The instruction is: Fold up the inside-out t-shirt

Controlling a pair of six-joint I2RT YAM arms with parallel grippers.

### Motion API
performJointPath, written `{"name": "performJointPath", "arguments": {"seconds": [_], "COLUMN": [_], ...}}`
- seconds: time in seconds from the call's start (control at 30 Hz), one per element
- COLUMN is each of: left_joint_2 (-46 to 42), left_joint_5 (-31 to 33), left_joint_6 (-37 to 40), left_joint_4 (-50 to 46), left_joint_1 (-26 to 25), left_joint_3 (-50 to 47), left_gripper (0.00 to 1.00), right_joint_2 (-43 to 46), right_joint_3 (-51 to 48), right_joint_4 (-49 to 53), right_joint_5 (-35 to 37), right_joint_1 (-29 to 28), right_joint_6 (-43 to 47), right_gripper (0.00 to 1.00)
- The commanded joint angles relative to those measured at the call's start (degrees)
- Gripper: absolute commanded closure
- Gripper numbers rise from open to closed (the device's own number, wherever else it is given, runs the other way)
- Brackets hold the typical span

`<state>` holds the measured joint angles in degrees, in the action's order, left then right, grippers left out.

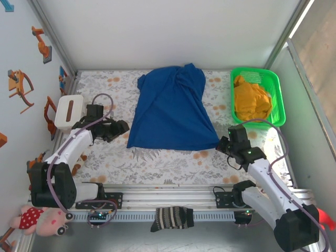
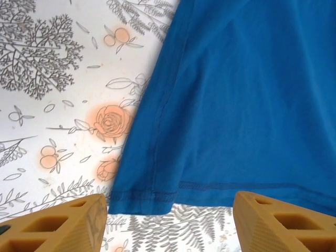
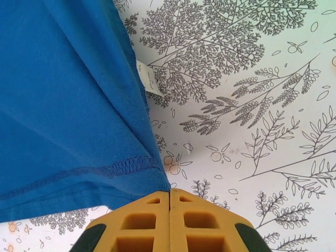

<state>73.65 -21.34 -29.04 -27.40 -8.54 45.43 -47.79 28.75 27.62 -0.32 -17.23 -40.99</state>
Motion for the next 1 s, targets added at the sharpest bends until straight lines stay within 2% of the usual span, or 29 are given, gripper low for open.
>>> {"name": "performJointPath", "arguments": {"seconds": [0.0,0.23,0.63,0.67,0.73,0.77,0.83,0.87,0.97], "left_joint_2": [-0.4,2.5,14.4,15.5,17.6,18.6,19.9,20.1,18.7], "left_joint_5": [6.3,12.3,15.1,15.1,14.5,14.0,12.1,11.8,12.3], "left_joint_6": [0.4,-1.4,-2.4,-2.5,-2.5,-2.3,-1.8,-1.2,1.6], "left_joint_4": [-3.8,-3.6,1.9,2.3,3.6,4.2,4.9,4.5,0.3], "left_joint_1": [-2.4,-7.4,-13.3,-13.7,-14.5,-14.8,-14.8,-14.8,-13.5], "left_joint_3": [-0.9,-2.9,0.0,0.5,1.2,1.7,3.1,4.6,13.0], "left_gripper": [0.36,0.35,0.33,0.35,0.46,0.58,0.92,1.00,1.00], "right_joint_2": [-0.5,-3.6,-3.5,-3.1,-2.7,-2.5,-2.5,-3.0,-7.1], "right_joint_3": [0.8,2.1,2.4,2.4,2.5,2.9,3.9,5.3,12.6], "right_joint_4": [-0.2,-2.9,-2.7,-2.4,-2.0,-1.8,-1.8,-1.9,-2.3], "right_joint_5": [1.5,0.9,0.7,0.8,0.9,0.9,0.9,0.9,0.7], "right_joint_1": [-0.2,-0.2,-0.2,-0.1,-0.2,-0.1,-0.2,-0.2,-0.1], "right_joint_6": [-0.9,-0.3,0.1,0.1,0.2,0.3,0.5,0.9,3.4], "right_gripper": [1.00,1.00,1.00,1.00,1.00,1.00,1.00,1.00,1.00]}}
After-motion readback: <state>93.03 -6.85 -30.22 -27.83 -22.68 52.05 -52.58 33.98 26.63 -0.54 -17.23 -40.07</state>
